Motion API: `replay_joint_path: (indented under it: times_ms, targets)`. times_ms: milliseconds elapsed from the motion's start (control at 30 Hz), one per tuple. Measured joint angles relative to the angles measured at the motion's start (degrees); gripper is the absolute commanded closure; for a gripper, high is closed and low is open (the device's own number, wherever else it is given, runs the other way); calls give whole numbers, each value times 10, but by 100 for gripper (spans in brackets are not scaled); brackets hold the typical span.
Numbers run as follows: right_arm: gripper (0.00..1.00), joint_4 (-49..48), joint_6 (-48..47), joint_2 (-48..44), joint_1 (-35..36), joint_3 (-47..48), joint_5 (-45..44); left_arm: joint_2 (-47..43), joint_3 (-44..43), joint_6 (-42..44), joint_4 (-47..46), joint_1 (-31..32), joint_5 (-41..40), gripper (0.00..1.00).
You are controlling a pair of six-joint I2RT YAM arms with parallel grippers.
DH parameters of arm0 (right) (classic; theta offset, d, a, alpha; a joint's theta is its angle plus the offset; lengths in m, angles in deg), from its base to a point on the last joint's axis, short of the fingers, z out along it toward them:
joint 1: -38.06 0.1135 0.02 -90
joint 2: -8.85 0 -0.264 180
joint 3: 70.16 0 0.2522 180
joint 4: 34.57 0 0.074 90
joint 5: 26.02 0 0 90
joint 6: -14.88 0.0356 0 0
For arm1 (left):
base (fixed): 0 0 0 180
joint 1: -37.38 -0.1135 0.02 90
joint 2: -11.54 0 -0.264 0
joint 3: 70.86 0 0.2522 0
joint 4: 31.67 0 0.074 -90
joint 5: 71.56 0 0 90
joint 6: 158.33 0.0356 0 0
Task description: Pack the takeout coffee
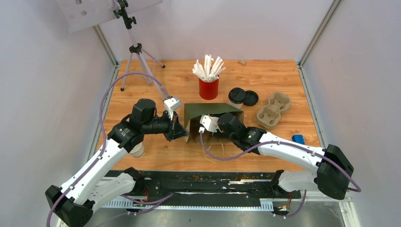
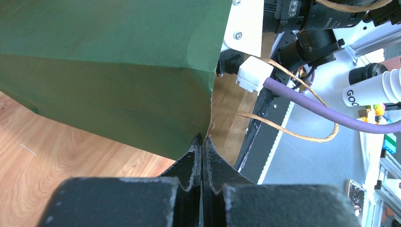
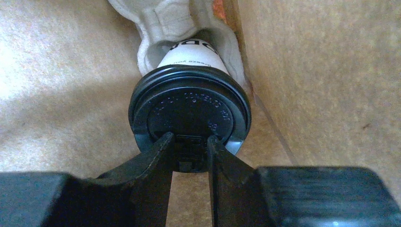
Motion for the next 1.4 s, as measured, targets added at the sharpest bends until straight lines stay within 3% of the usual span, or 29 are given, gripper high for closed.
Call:
replay_joint_path:
  times_ms: [800,1400]
  targets:
    - [66,-15,8,6,-12,-3,6,2,0,0,0,0,2,100]
    - [65,54,12,-59,-14,-3,62,8,0,0,-1,0,3,100]
